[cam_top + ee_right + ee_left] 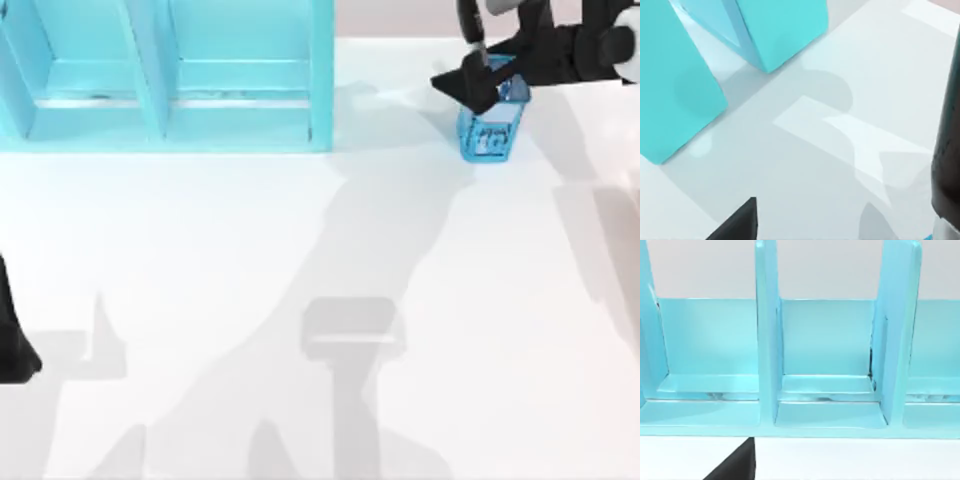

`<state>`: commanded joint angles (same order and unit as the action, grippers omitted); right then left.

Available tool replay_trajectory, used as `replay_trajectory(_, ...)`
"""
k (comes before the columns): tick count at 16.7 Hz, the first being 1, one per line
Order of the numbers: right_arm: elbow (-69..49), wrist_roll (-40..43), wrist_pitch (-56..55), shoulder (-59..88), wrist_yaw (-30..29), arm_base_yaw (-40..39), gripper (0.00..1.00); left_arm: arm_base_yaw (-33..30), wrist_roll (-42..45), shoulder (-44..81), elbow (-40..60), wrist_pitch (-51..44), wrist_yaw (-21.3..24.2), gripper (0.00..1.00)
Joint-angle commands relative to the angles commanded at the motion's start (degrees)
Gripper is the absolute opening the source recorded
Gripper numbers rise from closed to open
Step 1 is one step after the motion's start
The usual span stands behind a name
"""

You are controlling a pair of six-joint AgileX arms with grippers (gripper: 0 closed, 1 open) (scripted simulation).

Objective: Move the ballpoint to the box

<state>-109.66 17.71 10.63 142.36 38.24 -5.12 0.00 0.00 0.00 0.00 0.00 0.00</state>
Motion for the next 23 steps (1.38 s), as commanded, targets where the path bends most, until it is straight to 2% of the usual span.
replay_trajectory(4, -2.0, 0.3, 1.8, 0.1, 0.5, 0.6, 0.0, 0.0, 0.0, 0.0, 0.0, 0.0, 0.0, 1.0)
replay_trajectory(7, -8.4, 2.2, 7.6, 1.5, 1.7, 2.3, 0.0, 0.0, 0.0, 0.0, 0.0, 0.0, 0.0, 1.0)
replay_trajectory(18, -45.7, 13.3, 45.5, 9.0, 8.9, 12.9, 0.0, 0.0, 0.0, 0.0, 0.0, 0.0, 0.0, 1.0)
replay_trajectory(23, -56.6, 16.7, 57.3, 10.6, 10.8, 16.2, 0.0, 0.0, 0.0, 0.0, 0.0, 0.0, 0.0, 1.0)
